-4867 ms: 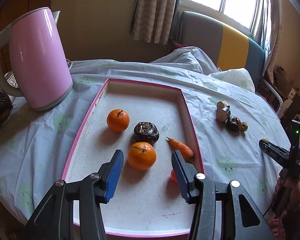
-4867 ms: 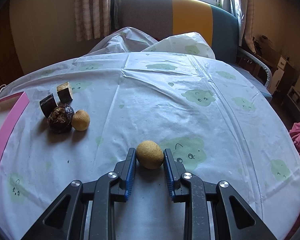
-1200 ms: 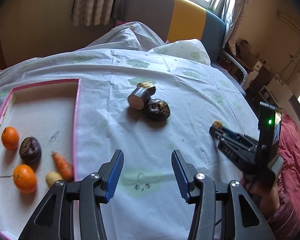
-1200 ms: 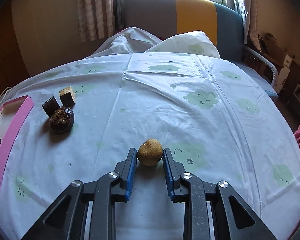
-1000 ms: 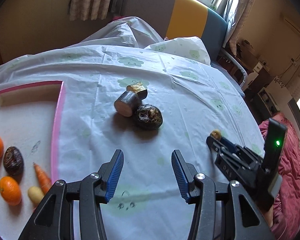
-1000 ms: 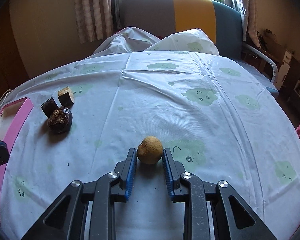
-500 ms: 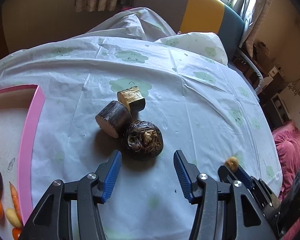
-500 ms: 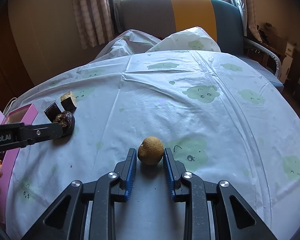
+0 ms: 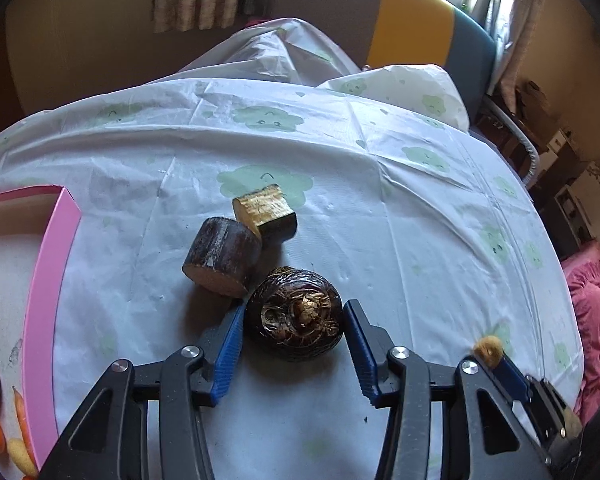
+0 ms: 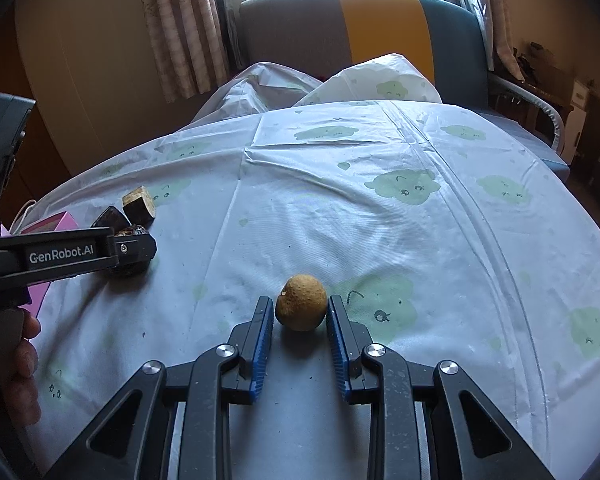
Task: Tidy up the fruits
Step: 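Grasp the large dark round fruit with the left tool while the right tool grasps another yellow fruit, then drop the dark round fruit into the tray with the left tool while the right tool holds its fruit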
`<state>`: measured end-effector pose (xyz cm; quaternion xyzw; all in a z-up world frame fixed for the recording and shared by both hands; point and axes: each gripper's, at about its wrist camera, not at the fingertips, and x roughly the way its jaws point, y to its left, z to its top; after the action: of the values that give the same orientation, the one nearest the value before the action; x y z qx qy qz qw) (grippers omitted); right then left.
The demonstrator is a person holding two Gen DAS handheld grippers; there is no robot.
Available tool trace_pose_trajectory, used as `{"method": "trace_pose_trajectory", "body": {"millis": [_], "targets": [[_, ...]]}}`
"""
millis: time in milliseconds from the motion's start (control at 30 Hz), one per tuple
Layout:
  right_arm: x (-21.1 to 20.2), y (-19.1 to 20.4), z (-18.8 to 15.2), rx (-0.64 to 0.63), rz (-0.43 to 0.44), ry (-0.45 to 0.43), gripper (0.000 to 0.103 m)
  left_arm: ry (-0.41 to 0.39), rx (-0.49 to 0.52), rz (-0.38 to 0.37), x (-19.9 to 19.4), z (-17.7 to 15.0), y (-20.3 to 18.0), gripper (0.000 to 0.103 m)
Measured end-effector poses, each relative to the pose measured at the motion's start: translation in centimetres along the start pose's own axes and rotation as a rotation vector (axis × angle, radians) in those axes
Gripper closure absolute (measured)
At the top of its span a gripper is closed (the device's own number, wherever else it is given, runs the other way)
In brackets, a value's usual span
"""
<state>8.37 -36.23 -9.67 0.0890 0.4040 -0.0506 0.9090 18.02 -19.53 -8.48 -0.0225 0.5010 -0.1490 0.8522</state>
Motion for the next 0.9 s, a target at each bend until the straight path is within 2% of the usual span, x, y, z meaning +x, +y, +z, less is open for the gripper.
{"method": "trace_pose_trajectory", "body": {"millis": [167,300,433,900], "targets": [[0.1,0.0,0.0,-0.003,-0.004,0.001,0.075,-0.002,0.059,-0.004,-1.8,-2.4,0.2,0.053],[0.1,0.1,0.1,-0.011,-0.012,0.004,0.075,-0.034,0.117,0.016,-3.5,-5.0,0.4,0.053],[0.1,0.3,0.1,-0.024,-0.026,0.006,0.075,-0.071,0.122,0.017,-4.3,-6.7,1.0,0.053],[0.1,0.3,0.1,-0.023,-0.025,0.005,0.075,-0.099,0.134,0.026,-4.0,-7.1,0.9,0.053]]}}
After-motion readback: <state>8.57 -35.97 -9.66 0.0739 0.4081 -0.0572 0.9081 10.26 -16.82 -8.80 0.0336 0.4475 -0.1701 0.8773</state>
